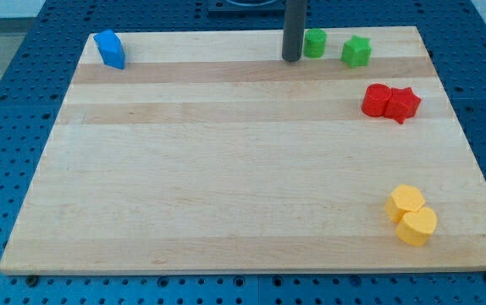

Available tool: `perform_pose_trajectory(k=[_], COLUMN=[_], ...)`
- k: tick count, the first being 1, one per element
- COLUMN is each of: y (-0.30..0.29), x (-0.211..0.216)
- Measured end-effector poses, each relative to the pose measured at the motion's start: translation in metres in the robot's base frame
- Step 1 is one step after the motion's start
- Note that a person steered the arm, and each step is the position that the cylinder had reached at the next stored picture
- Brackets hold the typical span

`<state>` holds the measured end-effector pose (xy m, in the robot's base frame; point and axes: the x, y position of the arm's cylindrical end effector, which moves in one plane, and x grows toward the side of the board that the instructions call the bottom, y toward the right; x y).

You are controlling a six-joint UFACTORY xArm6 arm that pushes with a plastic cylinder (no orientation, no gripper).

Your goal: Push the green circle into the green star

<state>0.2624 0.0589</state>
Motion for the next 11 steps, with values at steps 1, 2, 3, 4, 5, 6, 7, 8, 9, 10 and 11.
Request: perform_pose_trajectory(k=[1,2,3,4,5,6,7,8,9,10,11], y=[0.000,0.013,0.036,0.072,0.079,0.074,0.028,-0.035,-0.092,-0.121,-0.144], x=[-0.005,-0.024,-0.026,-0.026,-0.026,-0.019,0.006,0.052,0.105,0.066,0.000])
